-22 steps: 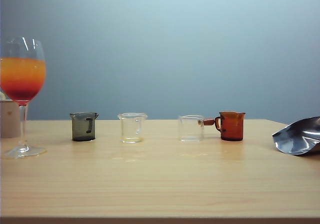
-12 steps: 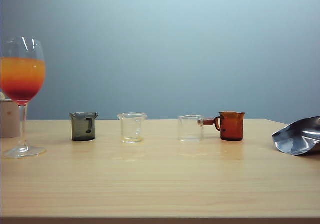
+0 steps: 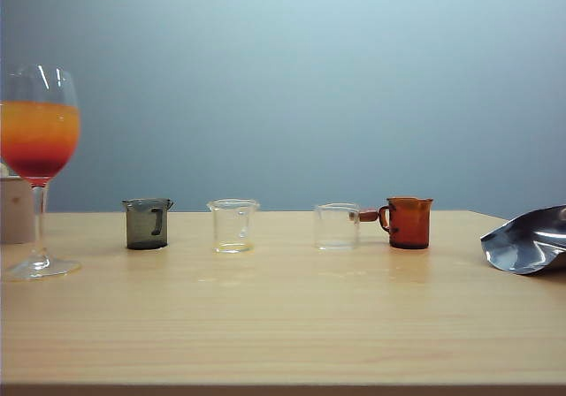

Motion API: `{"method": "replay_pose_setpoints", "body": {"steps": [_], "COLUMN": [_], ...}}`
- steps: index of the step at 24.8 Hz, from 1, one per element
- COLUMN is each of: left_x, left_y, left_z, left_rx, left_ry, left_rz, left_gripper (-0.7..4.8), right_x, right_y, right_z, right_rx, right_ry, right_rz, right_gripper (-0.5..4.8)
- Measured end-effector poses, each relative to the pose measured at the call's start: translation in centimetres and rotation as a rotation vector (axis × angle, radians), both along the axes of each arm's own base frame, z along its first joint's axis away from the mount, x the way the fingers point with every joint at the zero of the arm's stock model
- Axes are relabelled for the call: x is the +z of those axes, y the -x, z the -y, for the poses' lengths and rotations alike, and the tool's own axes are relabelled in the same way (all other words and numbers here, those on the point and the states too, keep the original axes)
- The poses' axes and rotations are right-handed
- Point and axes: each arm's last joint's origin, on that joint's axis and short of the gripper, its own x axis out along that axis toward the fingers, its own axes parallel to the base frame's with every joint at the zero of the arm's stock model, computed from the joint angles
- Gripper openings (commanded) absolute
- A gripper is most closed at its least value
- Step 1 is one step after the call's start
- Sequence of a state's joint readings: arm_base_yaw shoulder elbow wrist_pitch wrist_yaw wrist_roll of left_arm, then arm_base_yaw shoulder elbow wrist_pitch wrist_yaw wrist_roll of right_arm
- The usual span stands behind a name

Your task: Pick up the lemon slice from the paper cup on the left and carefully insert it into the rim of the goblet.

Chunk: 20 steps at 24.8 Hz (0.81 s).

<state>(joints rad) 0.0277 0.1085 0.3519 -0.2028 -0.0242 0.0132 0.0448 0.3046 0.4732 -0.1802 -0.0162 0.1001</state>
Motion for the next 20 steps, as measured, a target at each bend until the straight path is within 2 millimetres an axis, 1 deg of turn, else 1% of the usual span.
{"method": "replay_pose_setpoints", "body": {"steps": [1, 2, 3, 4, 6, 7, 8, 10, 11, 12, 13, 14, 17, 19, 20], "left_x": [0.7, 1.6, 2.6, 3.3, 4.7, 4.9, 5.4, 5.4, 5.2, 5.1, 5.0, 4.5, 3.1, 2.2, 1.9], "left_y": [-0.1, -0.2, -0.7, -1.3, -2.8, -3.3, -4.2, -5.1, -5.9, -6.8, -7.3, -8.5, -10.3, -11.4, -12.5], "left_z": [0.0, 0.0, 0.0, 0.0, -0.2, -0.4, -1.1, -2.3, -3.7, -4.8, -5.2, -5.9, -7.2, -7.7, -8.1], "left_rx": [0.000, 0.000, -0.009, -0.017, -0.029, -0.032, -0.015, 0.021, 0.030, 0.043, 0.053, 0.054, 0.054, 0.041, 0.033], "left_ry": [-0.010, -0.019, -0.023, -0.024, -0.067, -0.072, -0.049, -0.017, 0.024, 0.040, 0.036, 0.024, 0.044, 0.057, 0.070], "left_rz": [0.000, 0.004, -0.003, -0.012, -0.043, -0.061, -0.084, -0.092, -0.096, -0.090, -0.087, -0.099, -0.158, -0.183, -0.160], "left_gripper": [-0.06, -0.06, -0.06, -0.06, -0.06, -0.06, -0.06, -0.06, -0.06, -0.06, -0.06, -0.06, -0.06, -0.06, -0.06], "right_x": [0.9, 2.3, 3.6, 4.2, 5.9, 6.3, 7.2, 8.6, 9.7, 10.4, 10.8, 11.6, 11.5, 11.0, 10.5], "right_y": [-0.3, -0.9, -1.8, -2.6, -5.6, -6.4, -7.4, -8.7, -9.9, -10.7, -11.2, -12.2, -13.6, -14.5, -15.1], "right_z": [0.0, -0.1, -0.2, -0.3, -0.7, -1.0, -1.6, -2.8, -4.2, -5.2, -5.8, -7.1, -9.1, -10.0, -10.7], "right_rx": [0.011, 0.029, 0.053, 0.070, 0.148, 0.171, 0.209, 0.270, 0.328, 0.370, 0.391, 0.432, 0.489, 0.513, 0.525], "right_ry": [0.000, -0.001, 0.002, 0.003, 0.002, 0.002, 0.002, 0.002, 0.009, 0.022, 0.031, 0.033, 0.035, 0.038, 0.040], "right_rz": [0.007, 0.019, 0.027, 0.021, -0.005, -0.011, -0.004, 0.019, 0.053, 0.067, 0.069, 0.075, 0.069, 0.049, 0.036], "right_gripper": [-0.09, -0.09, -0.09, -0.09, -0.09, -0.09, -0.09, -0.09, -0.09, -0.09, -0.09, -0.09, -0.09, -0.09, -0.09]}}
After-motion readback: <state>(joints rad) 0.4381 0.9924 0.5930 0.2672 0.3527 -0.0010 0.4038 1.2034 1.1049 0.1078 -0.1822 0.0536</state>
